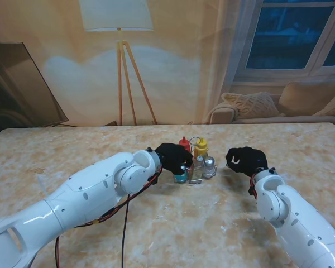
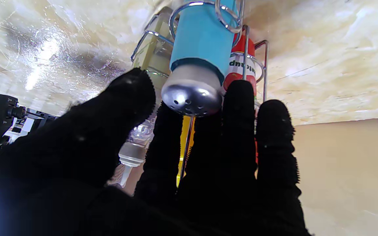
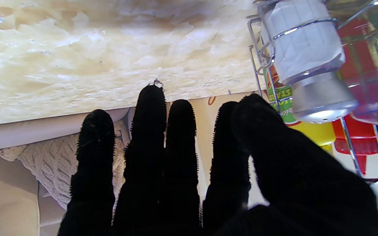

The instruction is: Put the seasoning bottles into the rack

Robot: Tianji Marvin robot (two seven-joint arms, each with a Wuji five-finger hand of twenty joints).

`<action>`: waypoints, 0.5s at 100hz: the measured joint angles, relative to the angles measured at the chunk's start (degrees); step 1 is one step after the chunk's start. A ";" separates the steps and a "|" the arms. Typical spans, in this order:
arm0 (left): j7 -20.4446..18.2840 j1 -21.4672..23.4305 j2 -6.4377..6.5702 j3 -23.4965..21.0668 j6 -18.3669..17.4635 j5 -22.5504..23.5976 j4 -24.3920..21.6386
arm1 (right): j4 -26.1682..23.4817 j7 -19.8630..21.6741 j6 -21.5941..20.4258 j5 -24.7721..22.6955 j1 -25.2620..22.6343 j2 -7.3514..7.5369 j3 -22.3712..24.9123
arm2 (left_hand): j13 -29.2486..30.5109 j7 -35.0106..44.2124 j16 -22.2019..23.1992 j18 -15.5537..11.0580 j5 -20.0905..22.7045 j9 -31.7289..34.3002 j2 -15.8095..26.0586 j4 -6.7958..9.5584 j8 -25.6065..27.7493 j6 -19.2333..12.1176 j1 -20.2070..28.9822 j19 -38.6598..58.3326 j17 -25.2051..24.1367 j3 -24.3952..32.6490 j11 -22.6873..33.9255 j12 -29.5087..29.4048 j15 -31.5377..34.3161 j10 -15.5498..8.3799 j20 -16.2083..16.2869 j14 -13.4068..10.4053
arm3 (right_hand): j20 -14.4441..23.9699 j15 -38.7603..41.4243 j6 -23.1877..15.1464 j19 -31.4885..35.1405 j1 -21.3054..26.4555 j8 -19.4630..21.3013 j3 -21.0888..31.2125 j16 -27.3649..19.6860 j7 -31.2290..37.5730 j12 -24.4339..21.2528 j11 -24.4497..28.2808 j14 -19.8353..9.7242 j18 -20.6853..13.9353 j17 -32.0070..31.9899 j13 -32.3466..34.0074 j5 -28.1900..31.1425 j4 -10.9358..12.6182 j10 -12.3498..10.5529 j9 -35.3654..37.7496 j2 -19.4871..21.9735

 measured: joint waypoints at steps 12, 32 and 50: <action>0.02 0.13 0.15 -0.16 -0.08 0.26 -0.26 | 0.05 0.02 0.00 0.00 0.05 0.00 -0.04 | -0.21 -1.99 0.00 0.09 -0.75 -0.45 0.01 0.00 -0.33 0.08 -0.09 0.00 -0.44 0.00 -0.31 -0.05 0.00 0.00 -0.01 0.00 | 0.00 0.00 0.00 0.00 0.00 0.00 0.01 0.00 0.01 0.00 0.00 0.00 0.00 0.00 0.00 0.00 0.00 0.00 0.00 0.00; 0.17 0.64 0.46 -0.81 -0.16 1.25 -0.94 | 0.09 0.03 0.00 0.05 0.09 0.00 -0.09 | -0.83 -3.47 -0.02 0.20 -0.75 -1.12 0.70 0.02 -0.80 0.71 -0.75 -0.59 -1.13 -0.05 -0.81 -0.48 -0.10 0.32 -0.15 0.00 | 0.00 0.01 0.00 0.00 0.00 0.00 0.01 0.00 0.01 0.00 0.00 0.00 0.00 0.00 0.00 0.00 0.00 0.00 0.00 0.00; 0.19 2.04 1.12 -2.82 -0.16 2.15 -3.09 | 0.10 0.03 -0.02 0.05 0.10 0.00 -0.11 | -1.47 -3.52 -0.57 0.33 -0.72 -1.87 0.78 0.57 -0.77 1.10 -0.75 -0.76 -1.41 -0.15 -2.23 -0.59 -1.10 0.60 -0.65 0.00 | 0.00 0.01 0.00 0.00 0.00 0.00 0.01 0.00 0.00 0.00 0.00 0.00 0.00 0.00 0.00 0.00 0.00 0.00 0.00 0.00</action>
